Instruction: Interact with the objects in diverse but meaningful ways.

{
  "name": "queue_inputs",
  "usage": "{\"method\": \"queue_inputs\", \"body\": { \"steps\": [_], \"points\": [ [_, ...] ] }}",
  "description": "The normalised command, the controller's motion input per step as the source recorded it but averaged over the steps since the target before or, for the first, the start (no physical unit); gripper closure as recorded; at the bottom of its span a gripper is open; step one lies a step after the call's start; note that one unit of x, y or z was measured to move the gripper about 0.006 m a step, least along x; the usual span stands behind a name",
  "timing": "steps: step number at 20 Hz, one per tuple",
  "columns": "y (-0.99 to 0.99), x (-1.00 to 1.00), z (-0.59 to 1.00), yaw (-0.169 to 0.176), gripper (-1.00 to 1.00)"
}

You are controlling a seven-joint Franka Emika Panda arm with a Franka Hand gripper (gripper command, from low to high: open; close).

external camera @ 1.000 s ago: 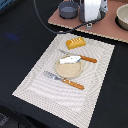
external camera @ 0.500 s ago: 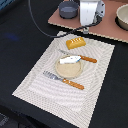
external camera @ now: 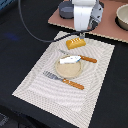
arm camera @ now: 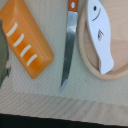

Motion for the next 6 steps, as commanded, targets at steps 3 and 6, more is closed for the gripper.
{"method": "queue_inputs", "body": {
  "steps": [3,6],
  "points": [
    [-0.19,0.15,0.04,-0.014,-1.00],
    [-0.03,0.00,0.01,-0.004,-1.00]
  ]
}}
